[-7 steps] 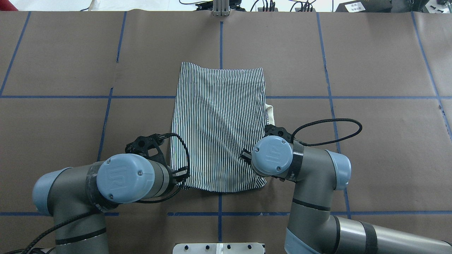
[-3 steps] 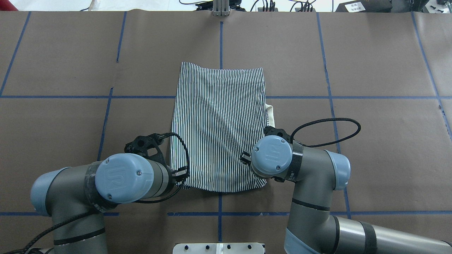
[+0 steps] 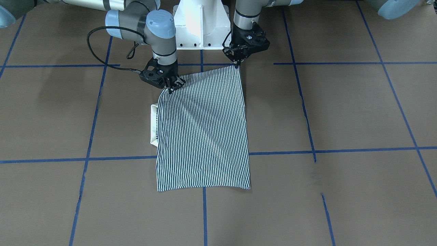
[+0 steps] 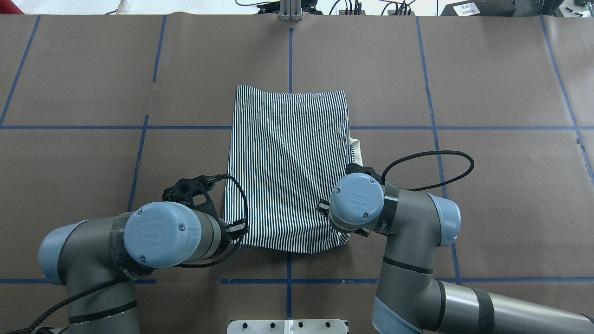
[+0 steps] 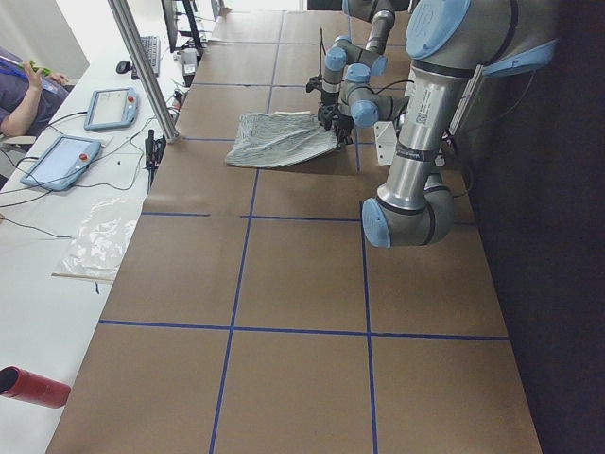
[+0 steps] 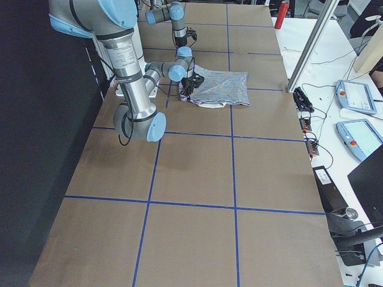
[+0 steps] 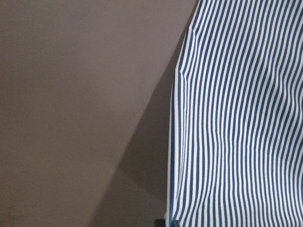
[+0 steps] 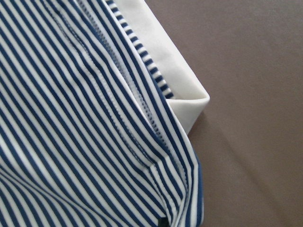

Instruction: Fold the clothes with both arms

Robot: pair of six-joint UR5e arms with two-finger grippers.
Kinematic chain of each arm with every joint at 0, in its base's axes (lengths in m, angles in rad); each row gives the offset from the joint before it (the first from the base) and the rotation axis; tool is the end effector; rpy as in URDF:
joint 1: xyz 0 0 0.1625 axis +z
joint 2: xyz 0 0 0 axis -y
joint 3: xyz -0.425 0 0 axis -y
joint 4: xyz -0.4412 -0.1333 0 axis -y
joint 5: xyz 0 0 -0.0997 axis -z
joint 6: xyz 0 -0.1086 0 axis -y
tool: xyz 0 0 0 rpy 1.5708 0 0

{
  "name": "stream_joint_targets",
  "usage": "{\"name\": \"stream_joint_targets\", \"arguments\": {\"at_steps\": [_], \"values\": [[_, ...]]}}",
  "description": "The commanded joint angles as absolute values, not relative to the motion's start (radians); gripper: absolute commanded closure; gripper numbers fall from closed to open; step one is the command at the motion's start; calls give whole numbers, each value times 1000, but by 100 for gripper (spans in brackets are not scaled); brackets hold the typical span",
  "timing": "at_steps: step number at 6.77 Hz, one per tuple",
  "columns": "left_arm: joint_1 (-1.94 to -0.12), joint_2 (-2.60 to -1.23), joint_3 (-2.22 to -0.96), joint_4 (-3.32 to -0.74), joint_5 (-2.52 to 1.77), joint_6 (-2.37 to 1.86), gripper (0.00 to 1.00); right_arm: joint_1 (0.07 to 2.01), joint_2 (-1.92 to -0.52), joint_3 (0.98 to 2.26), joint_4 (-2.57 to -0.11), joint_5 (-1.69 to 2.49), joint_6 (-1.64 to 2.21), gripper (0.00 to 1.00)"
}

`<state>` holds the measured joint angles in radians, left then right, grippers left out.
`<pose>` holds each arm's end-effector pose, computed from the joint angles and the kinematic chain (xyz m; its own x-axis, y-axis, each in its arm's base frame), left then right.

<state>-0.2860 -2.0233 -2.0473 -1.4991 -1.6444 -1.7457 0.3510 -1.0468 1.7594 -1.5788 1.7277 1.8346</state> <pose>0.5375 -0.2887 0.1868 0.5786 -0.3510 -0.7362 0.3338 0.9255 -0.1790 -0.6097 -0.3471 0.2592 0.6269 0.5038 0.5943 -0.4227 0.8607 -0.2838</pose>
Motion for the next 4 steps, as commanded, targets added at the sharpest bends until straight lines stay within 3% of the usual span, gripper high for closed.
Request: {"name": "stream_joint_targets", "arguments": {"at_steps": [1,4], "values": [[-284,-2025,-2048,-1499,-1644,-1746,100,371,-1045,1769,-1575,1762,1835,100],[-281,-2026,-2066,-1497,-1658,-1747,100,380,-1060,1871,-1578,1776,1842,100]]}}
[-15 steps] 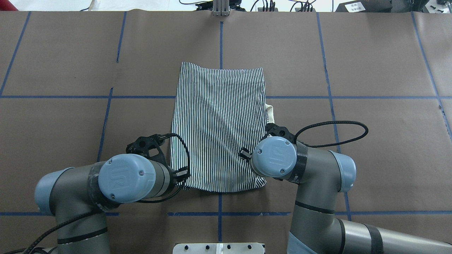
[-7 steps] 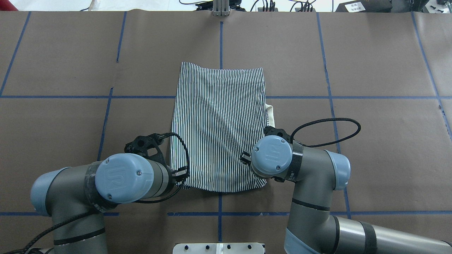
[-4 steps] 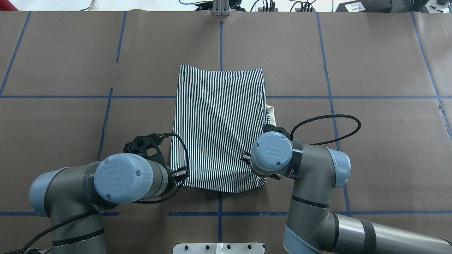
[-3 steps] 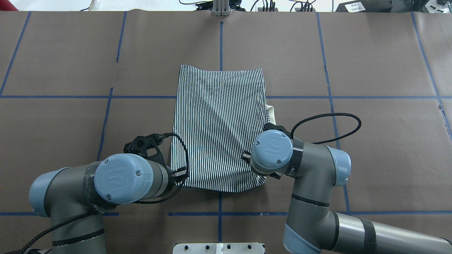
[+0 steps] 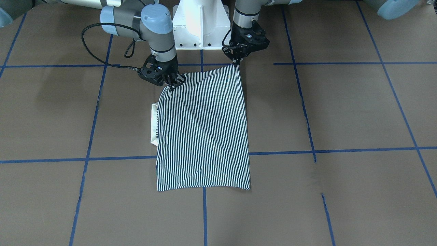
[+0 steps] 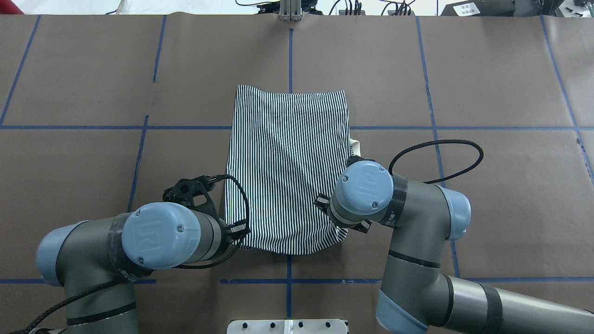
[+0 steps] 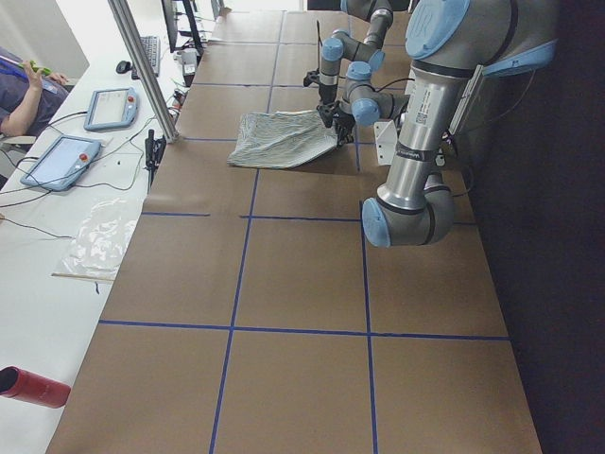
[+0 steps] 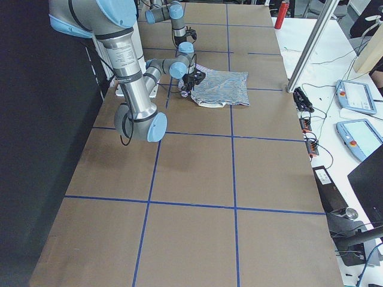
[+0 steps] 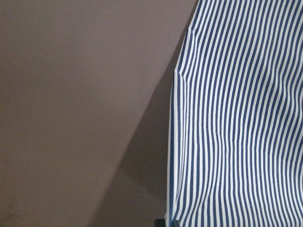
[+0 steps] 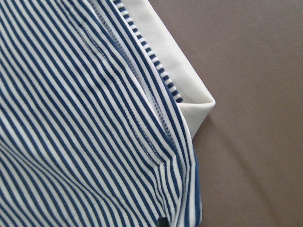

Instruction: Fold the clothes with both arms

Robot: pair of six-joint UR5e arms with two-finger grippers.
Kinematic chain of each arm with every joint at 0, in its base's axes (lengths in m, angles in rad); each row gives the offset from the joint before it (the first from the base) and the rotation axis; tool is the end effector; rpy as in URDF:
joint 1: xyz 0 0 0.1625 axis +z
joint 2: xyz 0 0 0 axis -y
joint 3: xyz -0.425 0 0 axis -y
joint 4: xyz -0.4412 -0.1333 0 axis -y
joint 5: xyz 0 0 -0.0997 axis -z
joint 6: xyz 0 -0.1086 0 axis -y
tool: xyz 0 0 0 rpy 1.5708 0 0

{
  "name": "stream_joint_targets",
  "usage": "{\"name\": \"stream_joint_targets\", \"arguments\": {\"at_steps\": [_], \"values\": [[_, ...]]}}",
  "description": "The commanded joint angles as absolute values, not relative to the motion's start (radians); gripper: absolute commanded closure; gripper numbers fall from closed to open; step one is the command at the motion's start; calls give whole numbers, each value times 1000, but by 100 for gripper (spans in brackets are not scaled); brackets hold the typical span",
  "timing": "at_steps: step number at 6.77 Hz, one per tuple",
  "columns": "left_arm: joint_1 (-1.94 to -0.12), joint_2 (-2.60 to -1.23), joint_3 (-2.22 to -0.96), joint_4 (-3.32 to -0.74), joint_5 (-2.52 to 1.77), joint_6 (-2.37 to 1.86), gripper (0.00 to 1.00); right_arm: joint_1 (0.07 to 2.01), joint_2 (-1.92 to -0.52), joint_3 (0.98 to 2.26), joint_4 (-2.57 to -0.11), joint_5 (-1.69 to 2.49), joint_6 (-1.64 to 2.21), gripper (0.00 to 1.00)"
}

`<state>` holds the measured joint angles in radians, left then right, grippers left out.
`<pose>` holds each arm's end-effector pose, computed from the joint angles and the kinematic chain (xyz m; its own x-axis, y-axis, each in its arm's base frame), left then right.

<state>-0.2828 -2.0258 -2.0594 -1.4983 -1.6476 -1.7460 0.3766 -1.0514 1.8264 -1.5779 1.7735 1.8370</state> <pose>0.5343 -0.2854 0.1805 0.5703 -0.3467 -0.7447 0.3263 0.9276 -0.1820 -0.5837 -0.3507 0.2300 0.5848 0.5084 0.6321 -0.3981 0.8588 -0.3225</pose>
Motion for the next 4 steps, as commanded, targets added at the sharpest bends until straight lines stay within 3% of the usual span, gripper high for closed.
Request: {"name": "stream_joint_targets", "arguments": {"at_steps": [1,4], "values": [[-255,-2011,-2098,-1477,-1672,-1749,100,368,-1074,1891,-1578,1776,1847,100],[-148,-2006,-2184,-1399,-1672,-1785,100,293,-1138,1977,-1580,1776,1850,100]]}}
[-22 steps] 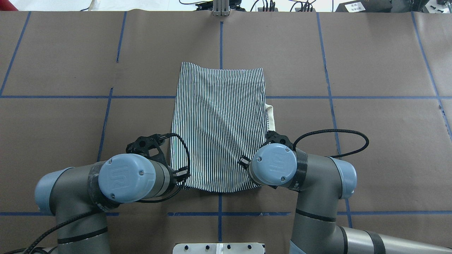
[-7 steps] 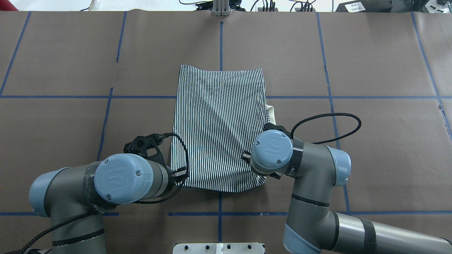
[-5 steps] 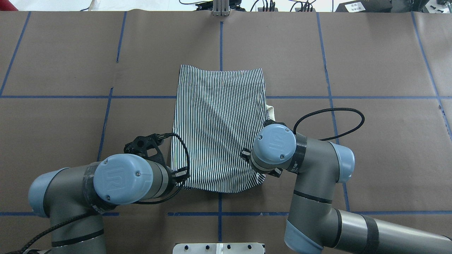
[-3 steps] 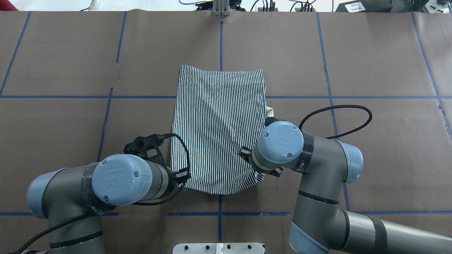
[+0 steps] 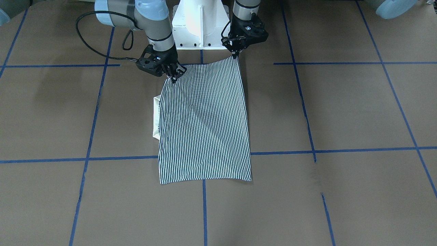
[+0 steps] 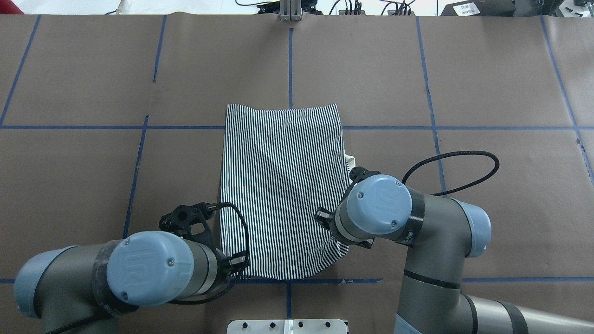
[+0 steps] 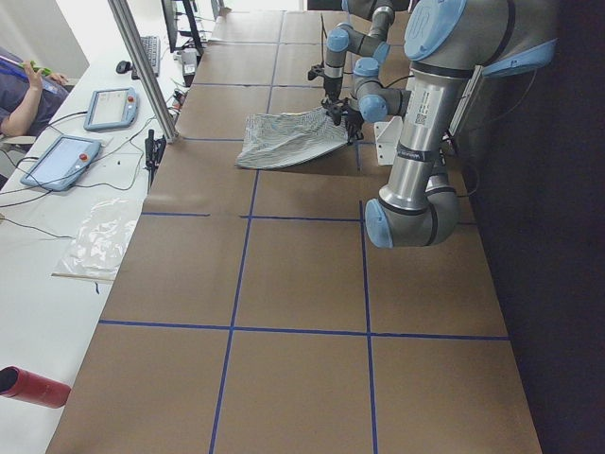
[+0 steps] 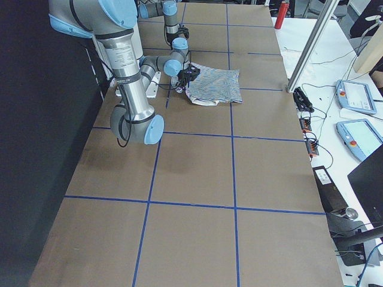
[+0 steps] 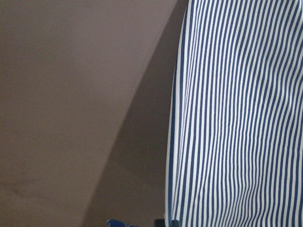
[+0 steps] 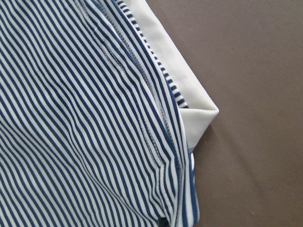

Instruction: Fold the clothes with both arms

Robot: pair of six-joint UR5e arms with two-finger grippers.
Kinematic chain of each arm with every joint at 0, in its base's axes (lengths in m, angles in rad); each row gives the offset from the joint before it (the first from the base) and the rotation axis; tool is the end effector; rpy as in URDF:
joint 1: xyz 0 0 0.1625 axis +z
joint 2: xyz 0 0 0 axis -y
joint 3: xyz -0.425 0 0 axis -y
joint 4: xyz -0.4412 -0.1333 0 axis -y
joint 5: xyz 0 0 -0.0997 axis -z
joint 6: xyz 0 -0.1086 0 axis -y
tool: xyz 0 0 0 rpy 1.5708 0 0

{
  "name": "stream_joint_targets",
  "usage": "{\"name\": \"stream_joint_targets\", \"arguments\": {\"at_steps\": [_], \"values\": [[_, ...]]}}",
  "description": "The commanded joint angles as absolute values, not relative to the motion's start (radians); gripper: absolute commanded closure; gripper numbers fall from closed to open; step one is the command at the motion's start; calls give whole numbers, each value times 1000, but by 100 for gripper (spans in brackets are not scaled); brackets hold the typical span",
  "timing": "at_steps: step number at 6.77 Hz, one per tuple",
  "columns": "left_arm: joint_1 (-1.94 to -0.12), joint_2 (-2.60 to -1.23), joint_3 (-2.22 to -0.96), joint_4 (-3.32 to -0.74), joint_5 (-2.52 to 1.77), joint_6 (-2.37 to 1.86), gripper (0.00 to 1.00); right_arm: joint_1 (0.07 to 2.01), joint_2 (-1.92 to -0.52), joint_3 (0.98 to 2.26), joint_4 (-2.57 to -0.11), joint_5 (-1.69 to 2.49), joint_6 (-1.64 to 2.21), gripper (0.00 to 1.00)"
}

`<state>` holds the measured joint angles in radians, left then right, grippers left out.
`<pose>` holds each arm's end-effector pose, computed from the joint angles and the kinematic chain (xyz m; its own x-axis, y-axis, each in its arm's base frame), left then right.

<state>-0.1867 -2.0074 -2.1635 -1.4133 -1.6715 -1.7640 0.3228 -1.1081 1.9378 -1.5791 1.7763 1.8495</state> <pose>0.5216 -0.2231 0.1628 0.5996 -0.3077 -0.7388 0.2284 0.9505 -0.2105 -0.5653 -0.3063 0.2168 0.5746 0.4762 0.6656 -0.3401 0.8787 -0.3350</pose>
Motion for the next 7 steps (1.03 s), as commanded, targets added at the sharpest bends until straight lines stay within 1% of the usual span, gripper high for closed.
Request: {"name": "stream_joint_targets", "arguments": {"at_steps": [1,3,5,6,7], "values": [[-146,-2006,-2204,-1399,-1674,-1786,100,284,-1137,1976,-1578,1775,1850,100],[-199,-2016,-2215,-1401,-1675,-1783,100,299,-1126,1964,-1566,1761,1838,100],[-401,-2034,-2189,-1423,-1742,-1714,100,432,-1088,1945,-1568,1773,1762,100],[-441,-2036,-2143,-1452,-1747,-1677,100,474,-1066,1907,-1566,1776,1709,100],[-443,-2039,-2082,-1519,-1747,-1681,100,492,-1002,1826,-1565,1776,1706,100]]}}
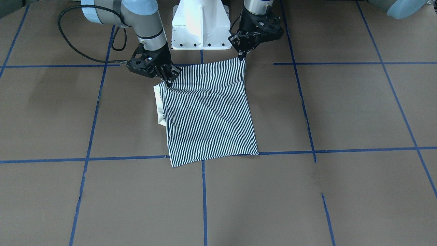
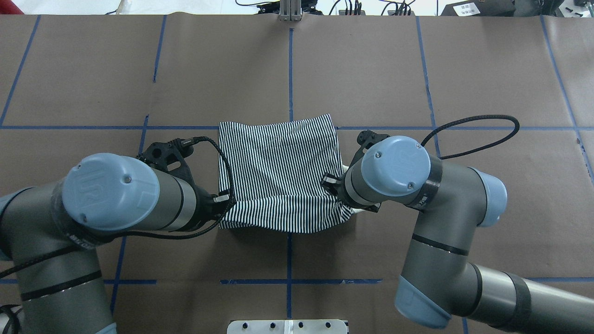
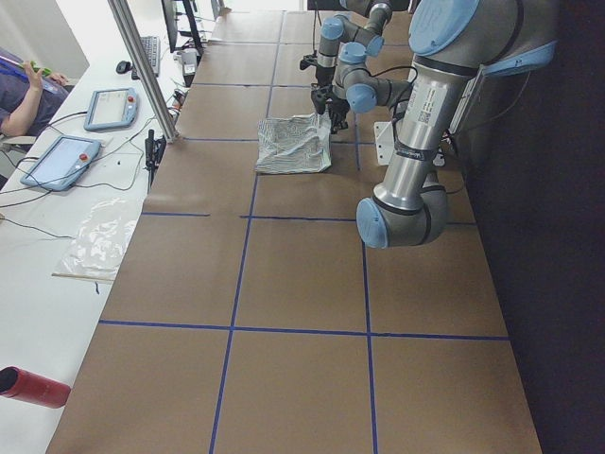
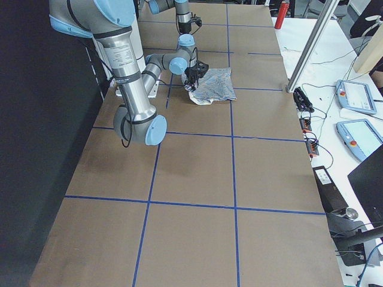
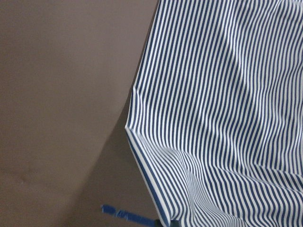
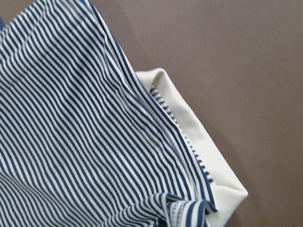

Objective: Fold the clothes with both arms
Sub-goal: 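Lift both grippers off the shirt and raise them away from it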

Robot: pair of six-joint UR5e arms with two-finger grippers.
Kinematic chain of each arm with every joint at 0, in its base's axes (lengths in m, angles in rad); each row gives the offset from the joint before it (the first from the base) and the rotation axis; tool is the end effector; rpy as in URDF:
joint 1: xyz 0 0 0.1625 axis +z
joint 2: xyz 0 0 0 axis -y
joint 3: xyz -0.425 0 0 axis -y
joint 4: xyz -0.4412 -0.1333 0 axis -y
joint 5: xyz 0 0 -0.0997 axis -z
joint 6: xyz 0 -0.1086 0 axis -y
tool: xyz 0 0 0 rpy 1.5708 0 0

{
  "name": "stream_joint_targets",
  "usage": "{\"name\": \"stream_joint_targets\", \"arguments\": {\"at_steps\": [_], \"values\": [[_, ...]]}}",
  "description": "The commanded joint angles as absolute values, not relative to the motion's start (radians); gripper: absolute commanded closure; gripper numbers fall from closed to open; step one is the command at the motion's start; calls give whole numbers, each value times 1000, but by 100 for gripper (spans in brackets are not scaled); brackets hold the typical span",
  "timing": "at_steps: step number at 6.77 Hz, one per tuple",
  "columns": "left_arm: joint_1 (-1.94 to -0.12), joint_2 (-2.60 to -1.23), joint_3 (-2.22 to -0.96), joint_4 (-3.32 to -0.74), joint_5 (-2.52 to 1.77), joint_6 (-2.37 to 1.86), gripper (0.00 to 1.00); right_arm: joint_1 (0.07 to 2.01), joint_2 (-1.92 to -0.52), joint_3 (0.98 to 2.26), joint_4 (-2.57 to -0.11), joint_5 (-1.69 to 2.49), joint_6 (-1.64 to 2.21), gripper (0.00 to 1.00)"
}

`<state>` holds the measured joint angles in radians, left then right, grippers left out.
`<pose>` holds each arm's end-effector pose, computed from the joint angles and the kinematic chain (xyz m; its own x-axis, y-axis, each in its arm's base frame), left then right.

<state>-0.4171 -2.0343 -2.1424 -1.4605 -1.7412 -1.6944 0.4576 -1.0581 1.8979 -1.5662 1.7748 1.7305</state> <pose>0.4661 -0.3322 0.1481 0.5122 -0.3599 -0.7798 0.3412 0.9185 -0.1998 -0.5328 -0.3865 0.2005 0.5411 0.4400 0.7167 -0.3877 0.8867 -0.2517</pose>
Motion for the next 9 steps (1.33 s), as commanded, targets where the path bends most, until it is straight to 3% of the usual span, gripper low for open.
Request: {"name": "stream_joint_targets", "arguments": {"at_steps": [1,3,4,5,6,9], "values": [[-443,-2039,-2056,-1557,-1747,-1684,100,492,-961,1774,-1565,1775,1707,100],[-500,-2061,-2005,-1584,-1747,-1680,100,533,-915,1699,-1554,1775,1706,100],[-605,-2133,-1856,-1662,-1773,-1677,100,607,-788,1460,-1457,1811,1697,100],[-747,-2237,-1571,-1803,-1831,-1640,91,691,-653,1167,-1340,1885,1640,16],[-818,-2281,-1364,-1973,-1856,-1435,1,750,-625,1067,-1277,1893,1526,0],[-871,-2273,-1328,-2013,-1871,-1368,0,846,-634,1040,-1276,2021,1369,0]]}}
